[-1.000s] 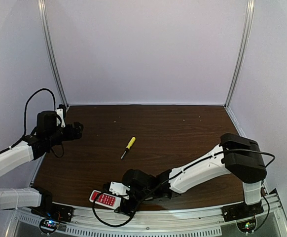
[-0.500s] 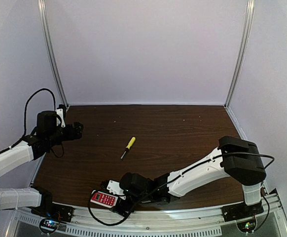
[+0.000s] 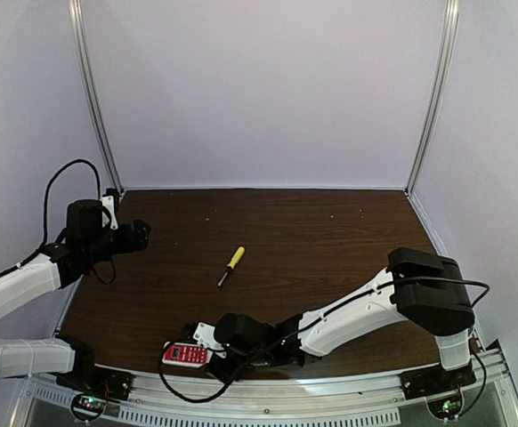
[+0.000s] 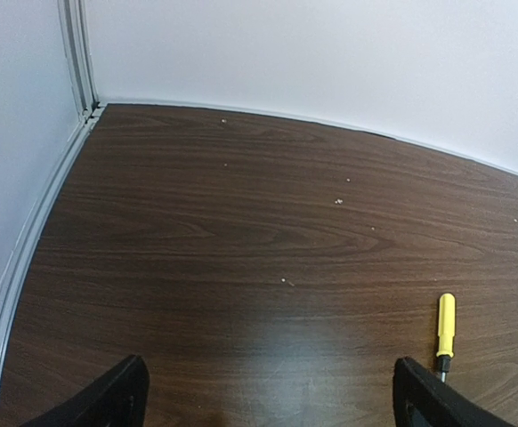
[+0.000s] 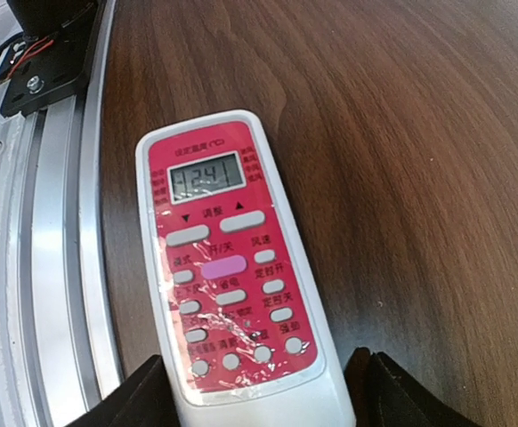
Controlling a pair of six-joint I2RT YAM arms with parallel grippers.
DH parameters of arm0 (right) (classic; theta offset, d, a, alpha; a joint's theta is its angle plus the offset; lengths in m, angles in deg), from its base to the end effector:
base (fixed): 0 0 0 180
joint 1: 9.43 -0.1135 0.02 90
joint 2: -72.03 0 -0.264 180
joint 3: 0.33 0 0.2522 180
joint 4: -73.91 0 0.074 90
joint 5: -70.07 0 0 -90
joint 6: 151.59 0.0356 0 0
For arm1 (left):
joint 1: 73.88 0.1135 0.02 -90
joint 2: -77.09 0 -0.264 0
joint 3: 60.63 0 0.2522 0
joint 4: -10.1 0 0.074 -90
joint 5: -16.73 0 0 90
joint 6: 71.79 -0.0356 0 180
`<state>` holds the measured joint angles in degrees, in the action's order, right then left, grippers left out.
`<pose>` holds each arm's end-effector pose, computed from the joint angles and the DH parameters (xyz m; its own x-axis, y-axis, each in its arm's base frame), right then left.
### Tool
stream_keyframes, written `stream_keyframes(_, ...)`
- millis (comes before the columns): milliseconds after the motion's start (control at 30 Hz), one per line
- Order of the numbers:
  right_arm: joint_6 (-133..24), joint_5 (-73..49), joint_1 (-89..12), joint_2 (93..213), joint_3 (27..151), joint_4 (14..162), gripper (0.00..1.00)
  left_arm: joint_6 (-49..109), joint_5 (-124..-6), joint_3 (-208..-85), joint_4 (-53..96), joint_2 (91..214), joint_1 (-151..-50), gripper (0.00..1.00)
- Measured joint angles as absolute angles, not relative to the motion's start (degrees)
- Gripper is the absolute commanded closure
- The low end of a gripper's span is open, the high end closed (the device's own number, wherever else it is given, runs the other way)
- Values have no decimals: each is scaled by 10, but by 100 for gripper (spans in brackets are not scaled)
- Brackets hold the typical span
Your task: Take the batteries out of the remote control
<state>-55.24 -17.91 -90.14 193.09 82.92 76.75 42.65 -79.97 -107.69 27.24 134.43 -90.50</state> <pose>0.0696 0.4330 0.1137 -0.2141 -0.6240 -0.7515 -0.9729 0.2052 0.1067 0.2146 -0.0597 0.2404 -0.4782 -0.2861 -0.8303 -0.0143 0.9479 -0.3183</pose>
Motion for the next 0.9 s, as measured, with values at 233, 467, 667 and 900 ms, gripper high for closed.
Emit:
stream_keyframes(233, -554, -178, -897, 1931, 828, 766, 47, 426, -798, -1077, 272, 1348, -905, 3)
stream_keyframes(467, -540, -165, -858, 1891, 775, 760, 54, 424, -760, -1075, 258, 1360, -905, 3)
stream_keyframes(667, -523, -150, -790, 1813, 701, 761, 58, 413, -673, -1069, 206, 1380, -905, 3)
stream_keyframes(900, -493, -137, -723, 1718, 631, 745, 61, 390, -592, -1069, 143, 1415, -931, 3)
